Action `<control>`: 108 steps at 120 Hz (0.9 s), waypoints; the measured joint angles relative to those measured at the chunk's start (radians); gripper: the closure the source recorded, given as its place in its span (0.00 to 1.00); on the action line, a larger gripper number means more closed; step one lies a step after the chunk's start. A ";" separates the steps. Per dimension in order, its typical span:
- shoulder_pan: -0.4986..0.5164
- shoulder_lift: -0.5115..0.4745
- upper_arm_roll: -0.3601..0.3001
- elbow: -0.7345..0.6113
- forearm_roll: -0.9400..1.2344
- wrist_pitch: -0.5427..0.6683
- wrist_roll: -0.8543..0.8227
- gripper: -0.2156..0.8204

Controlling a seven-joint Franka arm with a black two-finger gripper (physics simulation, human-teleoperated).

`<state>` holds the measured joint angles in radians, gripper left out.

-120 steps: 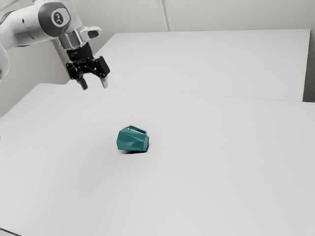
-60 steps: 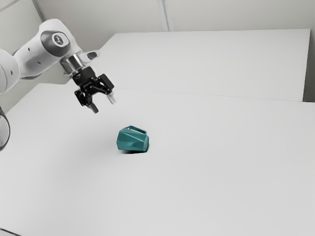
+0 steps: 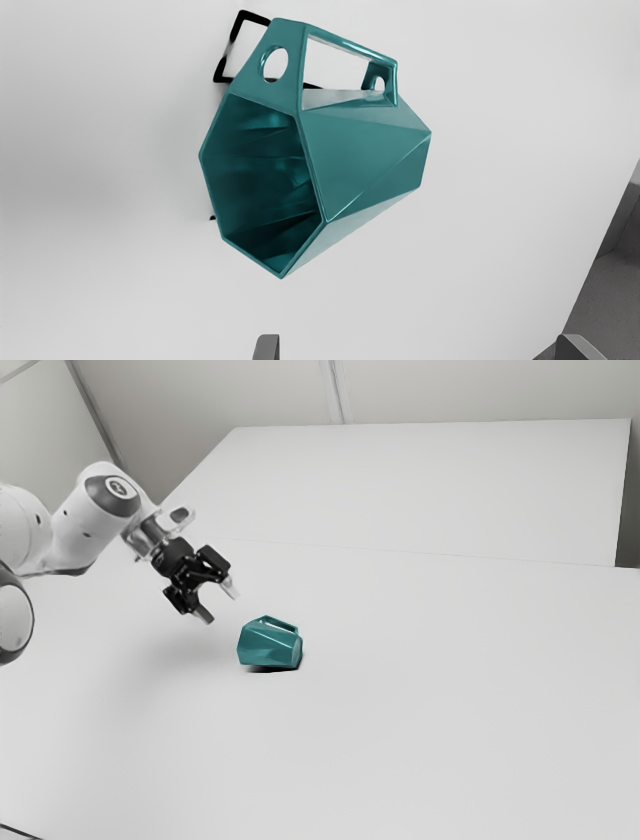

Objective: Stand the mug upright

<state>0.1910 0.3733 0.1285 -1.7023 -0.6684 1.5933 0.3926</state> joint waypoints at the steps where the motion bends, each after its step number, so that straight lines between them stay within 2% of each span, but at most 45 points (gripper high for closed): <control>1: 0.001 0.003 0.000 0.000 -0.004 0.002 0.005 0.21; 66: 0.018 0.141 0.000 0.018 -0.169 0.087 0.307 0.21; 108: 0.015 0.146 -0.003 -0.023 -0.271 0.087 0.414 0.21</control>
<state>0.2064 0.5198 0.1258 -1.7256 -0.9389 1.6803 0.8071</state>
